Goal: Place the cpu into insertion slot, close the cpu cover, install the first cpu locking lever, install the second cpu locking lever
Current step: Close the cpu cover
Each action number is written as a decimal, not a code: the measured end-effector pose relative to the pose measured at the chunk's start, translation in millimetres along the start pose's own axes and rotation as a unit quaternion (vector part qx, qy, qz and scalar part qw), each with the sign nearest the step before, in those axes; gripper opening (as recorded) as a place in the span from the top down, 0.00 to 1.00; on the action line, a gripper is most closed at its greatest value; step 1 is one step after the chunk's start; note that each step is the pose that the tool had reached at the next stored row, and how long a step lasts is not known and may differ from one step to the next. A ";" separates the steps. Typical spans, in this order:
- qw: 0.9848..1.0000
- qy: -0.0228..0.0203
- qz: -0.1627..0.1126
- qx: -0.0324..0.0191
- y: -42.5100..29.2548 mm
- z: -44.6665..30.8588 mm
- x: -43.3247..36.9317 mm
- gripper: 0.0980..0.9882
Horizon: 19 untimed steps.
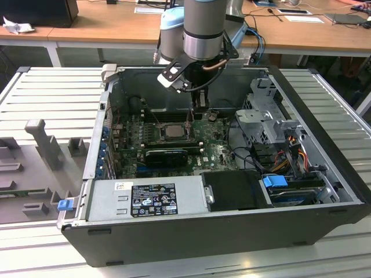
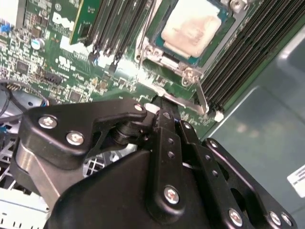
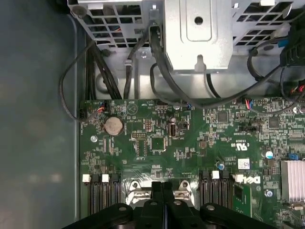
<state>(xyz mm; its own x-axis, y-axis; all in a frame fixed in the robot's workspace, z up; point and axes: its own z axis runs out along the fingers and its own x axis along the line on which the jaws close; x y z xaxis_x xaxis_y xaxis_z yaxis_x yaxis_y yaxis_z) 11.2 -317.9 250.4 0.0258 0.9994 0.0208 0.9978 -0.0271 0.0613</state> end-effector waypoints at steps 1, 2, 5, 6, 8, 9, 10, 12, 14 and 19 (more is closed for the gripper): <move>1.000 0.000 0.000 0.000 -0.7 0.0 0.0 0.99; 1.000 0.000 0.000 0.000 -2.3 -0.1 -0.1 0.99; 1.000 0.000 0.000 0.000 -7.2 -0.4 -0.2 0.99; 1.000 0.000 0.000 0.000 -7.8 -0.4 -0.2 0.99; 1.000 0.000 0.000 0.000 -9.2 -0.1 -0.2 0.99; 1.000 0.000 0.000 0.000 -9.8 0.8 -0.2 0.99; 1.000 0.000 0.000 0.000 -10.2 1.8 -0.3 0.99; 1.000 0.001 -0.007 0.000 -12.2 6.1 -0.5 0.99; 1.000 0.002 -0.013 0.000 -15.4 9.2 -0.6 0.99; 1.000 0.004 -0.021 0.001 -30.8 16.8 -1.2 0.99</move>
<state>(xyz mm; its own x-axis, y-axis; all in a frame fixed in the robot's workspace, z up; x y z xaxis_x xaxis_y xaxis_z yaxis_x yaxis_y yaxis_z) -18.6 -317.9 231.8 -0.0160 0.9995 0.0267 0.9981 0.0144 0.0599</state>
